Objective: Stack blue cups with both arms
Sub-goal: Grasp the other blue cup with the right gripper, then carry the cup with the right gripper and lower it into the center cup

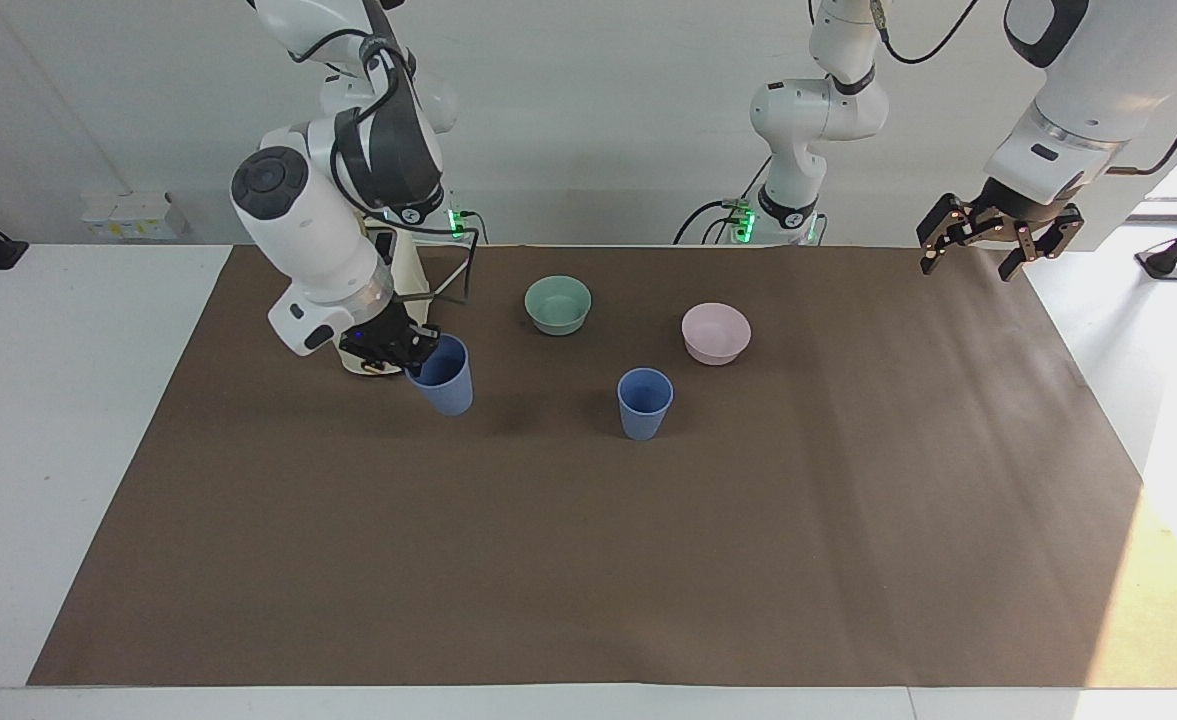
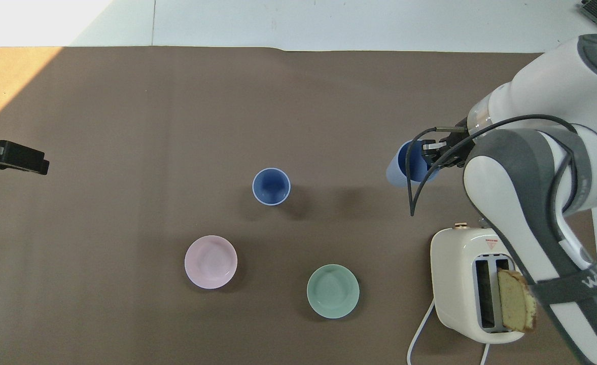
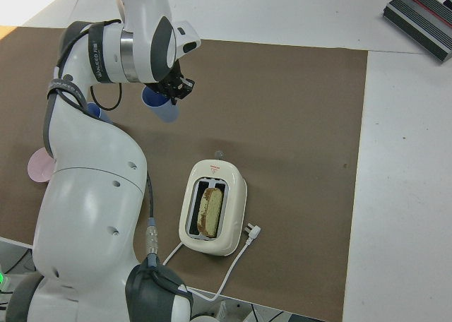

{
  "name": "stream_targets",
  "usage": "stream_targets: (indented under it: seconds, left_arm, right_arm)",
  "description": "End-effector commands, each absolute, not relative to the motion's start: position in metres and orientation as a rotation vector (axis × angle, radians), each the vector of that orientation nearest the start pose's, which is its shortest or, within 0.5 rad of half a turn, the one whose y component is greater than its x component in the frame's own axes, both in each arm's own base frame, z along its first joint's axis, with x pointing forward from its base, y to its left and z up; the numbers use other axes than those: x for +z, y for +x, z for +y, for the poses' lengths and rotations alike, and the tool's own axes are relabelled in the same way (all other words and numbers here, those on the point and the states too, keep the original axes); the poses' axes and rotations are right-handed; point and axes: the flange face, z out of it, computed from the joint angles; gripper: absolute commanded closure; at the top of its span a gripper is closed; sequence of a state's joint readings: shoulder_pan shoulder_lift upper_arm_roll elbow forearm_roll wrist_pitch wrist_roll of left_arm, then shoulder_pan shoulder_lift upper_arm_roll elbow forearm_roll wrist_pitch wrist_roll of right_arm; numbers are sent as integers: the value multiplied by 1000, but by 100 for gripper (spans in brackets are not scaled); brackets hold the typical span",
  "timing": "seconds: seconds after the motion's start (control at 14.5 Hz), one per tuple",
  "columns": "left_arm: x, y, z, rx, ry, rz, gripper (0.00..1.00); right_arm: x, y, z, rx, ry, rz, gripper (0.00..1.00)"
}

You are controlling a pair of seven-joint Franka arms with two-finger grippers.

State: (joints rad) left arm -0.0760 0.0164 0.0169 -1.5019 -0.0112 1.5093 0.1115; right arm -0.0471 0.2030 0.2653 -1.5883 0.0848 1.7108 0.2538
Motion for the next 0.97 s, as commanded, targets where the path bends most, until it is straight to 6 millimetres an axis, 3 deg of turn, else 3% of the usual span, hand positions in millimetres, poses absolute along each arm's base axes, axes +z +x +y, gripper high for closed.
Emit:
stream_targets:
  seconds: [0.0,0.14,0.35,0.55,0.69,0.9]
  left_arm:
    - [645,557,-31,-4,-3122,271,0]
    - [645,557,-31,-4,-3121,268,0]
    - [645,557,-32,-4,-3122,268,0]
    - [643,556,-32,3,-3123,266,0]
    - [642,557,-32,5,-3126,266,0]
    - [643,556,-32,3,-3126,266,0]
  right_arm:
    - [551,582,193,148,-3099,21,100]
    - [568,565,242,116,-3119,73,100]
    - [575,548,297,29,-3079,145,100]
    - [566,536,344,-13,-3040,226,100]
    - [557,536,362,-43,-3003,270,100]
    - [541,546,370,-67,-2976,280,100]
